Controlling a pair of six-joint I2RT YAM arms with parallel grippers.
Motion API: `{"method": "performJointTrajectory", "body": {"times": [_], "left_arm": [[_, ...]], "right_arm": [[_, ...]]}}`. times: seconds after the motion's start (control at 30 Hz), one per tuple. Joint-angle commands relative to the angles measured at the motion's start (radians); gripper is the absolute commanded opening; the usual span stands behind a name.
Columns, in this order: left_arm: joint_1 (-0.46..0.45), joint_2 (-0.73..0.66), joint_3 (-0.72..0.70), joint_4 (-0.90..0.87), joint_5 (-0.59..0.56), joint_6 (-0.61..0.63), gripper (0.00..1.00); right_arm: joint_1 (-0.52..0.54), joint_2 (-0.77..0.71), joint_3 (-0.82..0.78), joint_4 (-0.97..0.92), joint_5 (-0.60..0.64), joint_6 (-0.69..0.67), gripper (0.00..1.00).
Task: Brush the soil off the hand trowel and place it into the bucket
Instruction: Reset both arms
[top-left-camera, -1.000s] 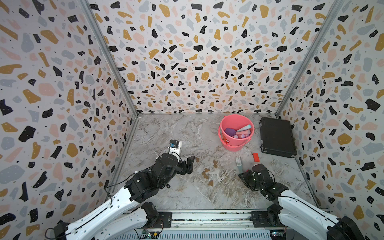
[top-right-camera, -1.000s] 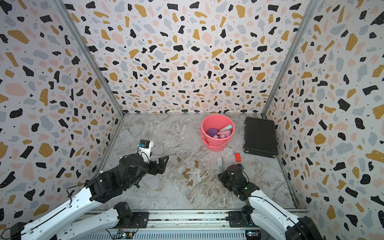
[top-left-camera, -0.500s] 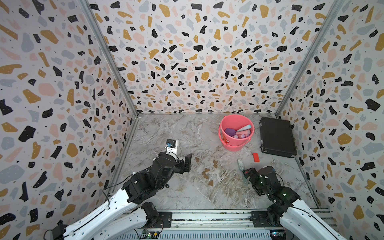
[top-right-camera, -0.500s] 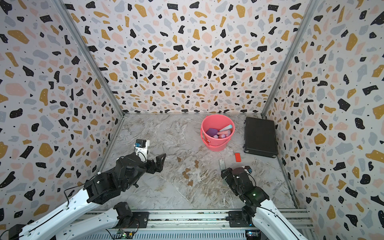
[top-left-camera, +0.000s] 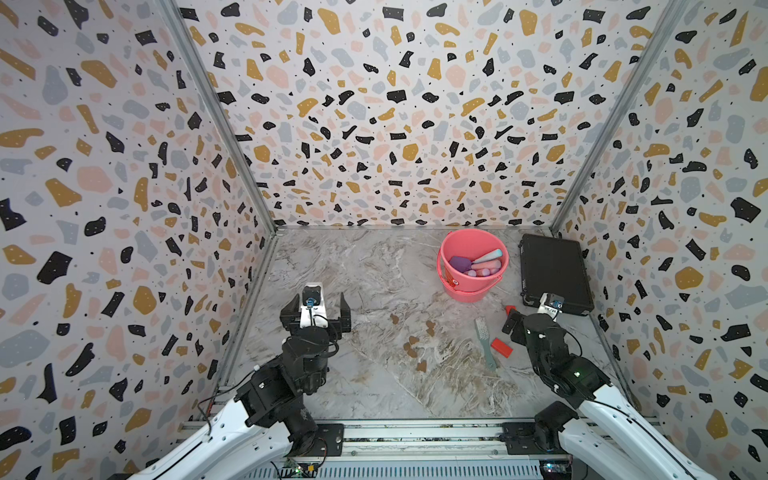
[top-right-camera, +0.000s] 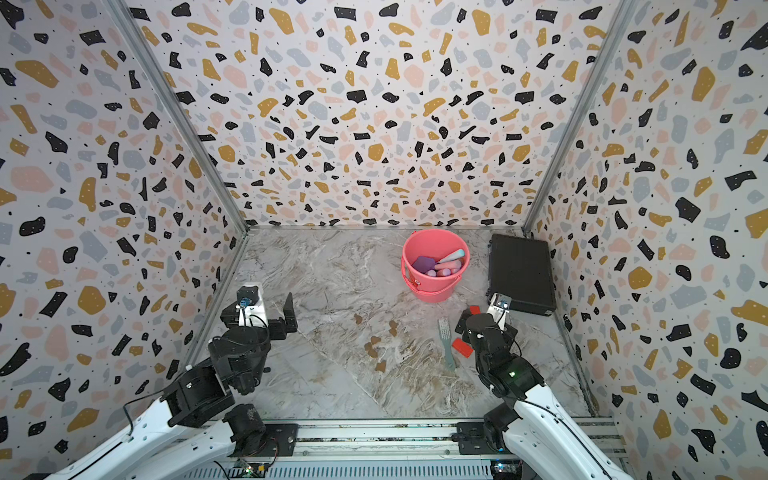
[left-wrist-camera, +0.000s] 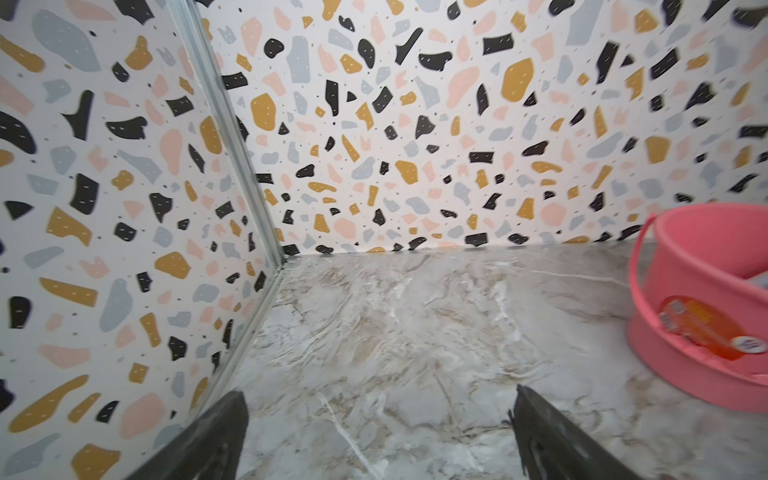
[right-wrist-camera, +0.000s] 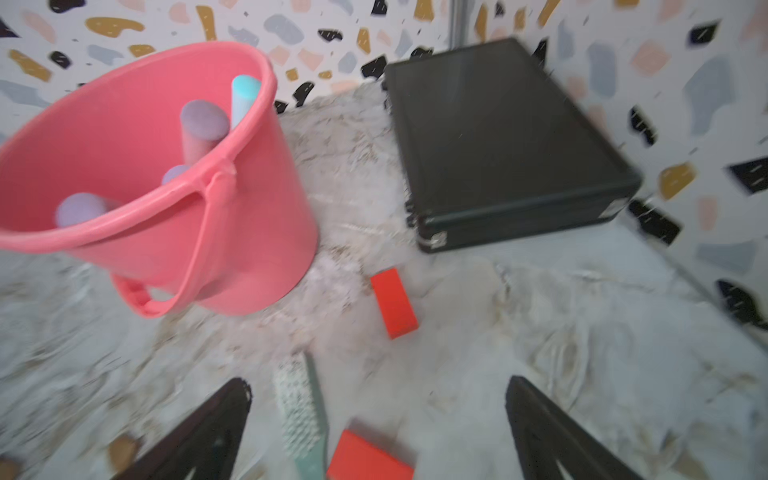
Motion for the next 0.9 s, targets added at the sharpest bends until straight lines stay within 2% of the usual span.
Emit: {"method": "performJointTrajectory", "body": {"times": [0.0,0.13,0.2,0.3,0.43,0.5,0.67,0.73,0.77,0.8,0.83,0.87], "left_arm": [[0.08,-0.013,-0.093,0.215,-0.024,0.156,0.99],[0.269,0.019,-0.225,0.323,0.111,0.169,0.99],[0.363,0.069,-0.28,0.385,0.157,0.16,0.99],[0.489,0.166,-0.322,0.455,0.242,0.093,0.99],[0.614,0.342,-0.385,0.657,0.348,0.067,0.99],[0.656,0.427,-0.387,0.725,0.382,0.081,0.99],[0.78,0.6,-0.391,0.908,0.561,0.043,0.99],[0.845,0.681,-0.371,0.975,0.662,0.015,0.99],[0.881,0.701,-0.348,0.95,0.734,-0.008,0.99],[0.912,0.721,-0.329,0.937,0.813,-0.025,0.99],[0.929,0.776,-0.334,1.009,0.844,-0.041,0.99],[0.94,0.826,-0.339,1.062,0.879,-0.041,0.99]], "right_arm": [[-0.024,0.073,-0.04,0.256,0.24,-0.249,0.99],[-0.125,0.18,-0.066,0.455,0.238,-0.311,0.99],[-0.181,0.245,-0.068,0.505,0.21,-0.293,0.99],[-0.256,0.352,-0.075,0.588,0.154,-0.277,0.99],[-0.306,0.499,-0.135,0.873,0.108,-0.394,0.99],[-0.339,0.561,-0.154,0.957,0.069,-0.421,0.99],[-0.423,0.68,-0.141,1.081,-0.087,-0.444,0.99],[-0.478,0.75,-0.1,1.064,-0.183,-0.418,0.97],[-0.483,0.737,-0.066,0.953,-0.211,-0.401,0.97],[-0.484,0.751,-0.084,1.009,-0.249,-0.425,0.97],[-0.486,0.769,-0.115,1.097,-0.332,-0.464,0.96],[-0.486,0.773,-0.132,1.104,-0.378,-0.471,0.96]]}}
